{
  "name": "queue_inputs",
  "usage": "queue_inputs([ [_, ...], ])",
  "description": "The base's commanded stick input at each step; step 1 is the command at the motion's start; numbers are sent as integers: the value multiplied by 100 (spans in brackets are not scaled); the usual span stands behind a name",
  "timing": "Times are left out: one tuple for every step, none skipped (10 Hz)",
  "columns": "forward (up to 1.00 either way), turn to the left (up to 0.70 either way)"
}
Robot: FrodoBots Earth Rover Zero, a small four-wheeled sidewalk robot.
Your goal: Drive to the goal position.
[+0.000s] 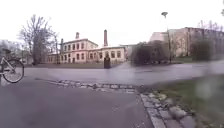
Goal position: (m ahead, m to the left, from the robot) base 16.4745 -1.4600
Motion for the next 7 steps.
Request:
queue_inputs([
  [85,0],
  [85,0],
  [85,0],
  [85,0],
  [85,0],
  [85,0],
  [85,0],
])
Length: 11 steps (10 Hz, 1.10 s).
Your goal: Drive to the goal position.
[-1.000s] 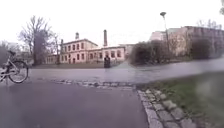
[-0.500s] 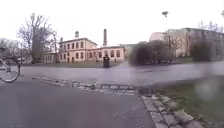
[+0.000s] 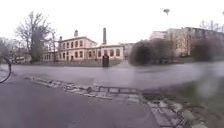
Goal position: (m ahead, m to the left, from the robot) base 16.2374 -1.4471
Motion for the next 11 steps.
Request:
queue_inputs([
  [85,0],
  [85,0],
  [85,0],
  [85,0],
  [85,0],
  [85,0],
  [85,0],
  [85,0],
  [85,0],
  [85,0],
  [85,0],
])
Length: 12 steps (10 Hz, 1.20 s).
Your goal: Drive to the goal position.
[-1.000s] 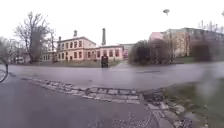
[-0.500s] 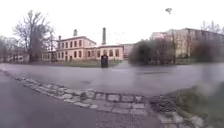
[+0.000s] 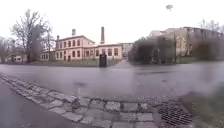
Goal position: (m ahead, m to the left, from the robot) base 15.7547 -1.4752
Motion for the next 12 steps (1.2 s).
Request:
queue_inputs([
  [85,0],
  [85,0],
  [85,0],
  [85,0],
  [85,0],
  [85,0],
  [85,0],
  [85,0],
  [85,0],
  [85,0],
  [85,0],
  [85,0],
])
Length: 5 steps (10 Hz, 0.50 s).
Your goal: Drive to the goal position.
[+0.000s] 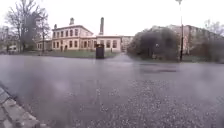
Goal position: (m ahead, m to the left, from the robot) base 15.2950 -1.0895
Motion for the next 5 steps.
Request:
queue_inputs([
  [85,0],
  [85,0],
  [85,0],
  [85,0],
  [85,0],
])
